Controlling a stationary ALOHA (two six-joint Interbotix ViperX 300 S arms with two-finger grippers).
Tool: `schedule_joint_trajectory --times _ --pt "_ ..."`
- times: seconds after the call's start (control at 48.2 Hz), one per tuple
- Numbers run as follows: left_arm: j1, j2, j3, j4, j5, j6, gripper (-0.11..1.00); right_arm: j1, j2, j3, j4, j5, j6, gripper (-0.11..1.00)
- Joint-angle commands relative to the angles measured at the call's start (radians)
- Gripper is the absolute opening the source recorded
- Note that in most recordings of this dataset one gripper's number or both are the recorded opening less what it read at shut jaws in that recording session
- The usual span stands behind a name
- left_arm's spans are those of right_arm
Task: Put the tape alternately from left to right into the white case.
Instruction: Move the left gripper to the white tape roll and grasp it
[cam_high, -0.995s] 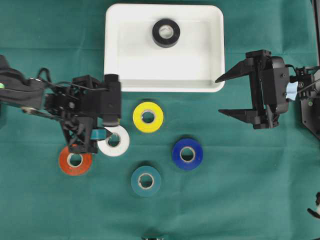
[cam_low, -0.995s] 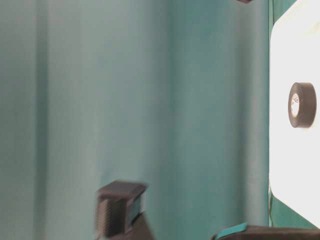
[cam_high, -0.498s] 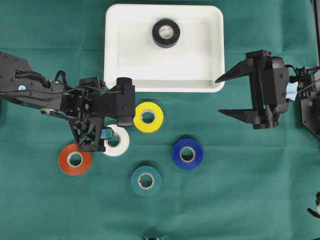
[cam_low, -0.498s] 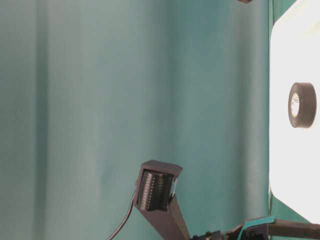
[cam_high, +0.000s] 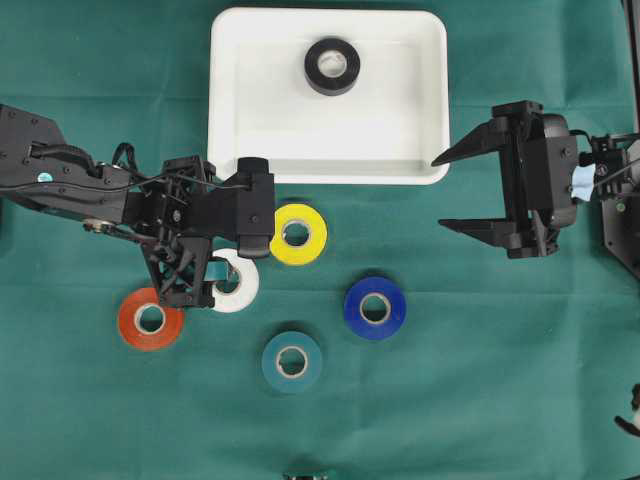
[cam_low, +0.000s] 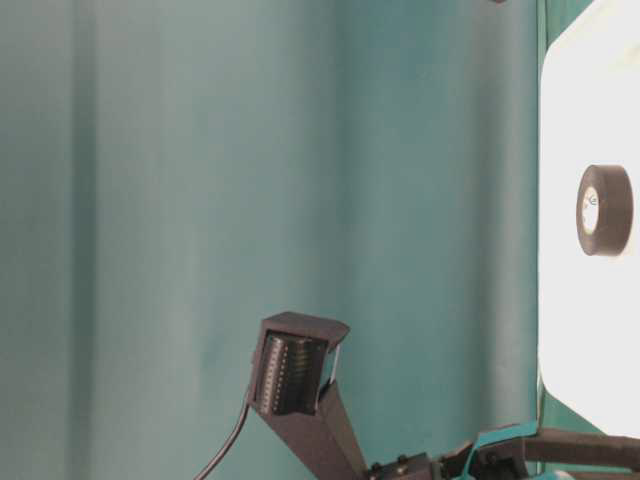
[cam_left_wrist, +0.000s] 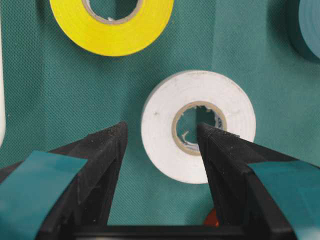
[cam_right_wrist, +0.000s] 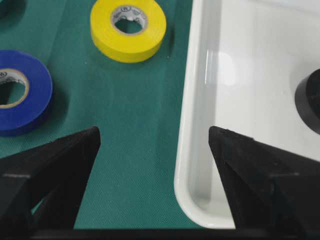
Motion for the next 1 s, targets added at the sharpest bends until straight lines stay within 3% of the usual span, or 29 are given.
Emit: schedule_joint_trajectory --times 0.0,0.975 --pt "-0.008 -0.011 -0.023 0.000 0.003 -0.002 0.59 0.002 -0.003 -0.009 0.002 -0.008 0.000 0.59" --pt "-0.021 0.140 -0.031 0.000 -0.051 0.000 0.59 0.002 -0.003 -0.015 0.002 -0.009 0.000 0.59"
